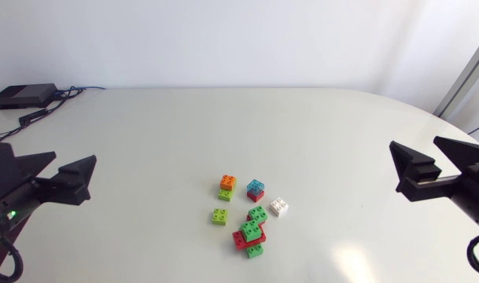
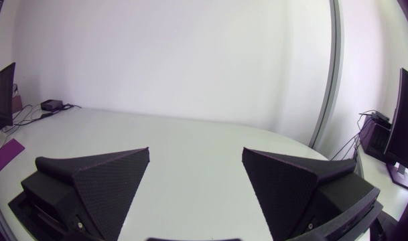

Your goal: Sort duplo bricks by size, large to the right and small to the left

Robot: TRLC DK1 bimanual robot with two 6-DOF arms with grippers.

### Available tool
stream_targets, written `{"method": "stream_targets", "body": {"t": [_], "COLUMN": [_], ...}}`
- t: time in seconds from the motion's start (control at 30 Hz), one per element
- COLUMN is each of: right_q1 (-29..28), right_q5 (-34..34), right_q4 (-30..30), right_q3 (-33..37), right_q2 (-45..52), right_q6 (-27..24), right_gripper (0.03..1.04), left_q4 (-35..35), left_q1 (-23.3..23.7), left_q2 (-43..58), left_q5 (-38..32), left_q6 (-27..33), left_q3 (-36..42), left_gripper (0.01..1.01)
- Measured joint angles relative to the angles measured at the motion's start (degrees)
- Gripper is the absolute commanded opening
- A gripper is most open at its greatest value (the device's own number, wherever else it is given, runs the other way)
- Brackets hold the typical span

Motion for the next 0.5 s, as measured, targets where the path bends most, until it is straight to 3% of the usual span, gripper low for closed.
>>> {"method": "stream_targets", "body": {"t": [0.33,0.5], "right_q1": [1.38,1.38], "right_q5": [-0.33,-0.83], "right_q4": [-3.56,-4.90], "right_q3": [4.44,5.66], "right_q2": [15.65,18.34], "right_q6": [2.08,3.48], "right_gripper": [1.00,1.00], "left_q4": [-10.47,-18.47], "left_q1": [-6.69,-8.87], "left_q2": [28.94,44.33], "left_q5": [2.14,1.22], "left_q6": [-1.22,0.15], "left_q3": [19.17,31.78], "left_gripper": [0.956,0.956]}}
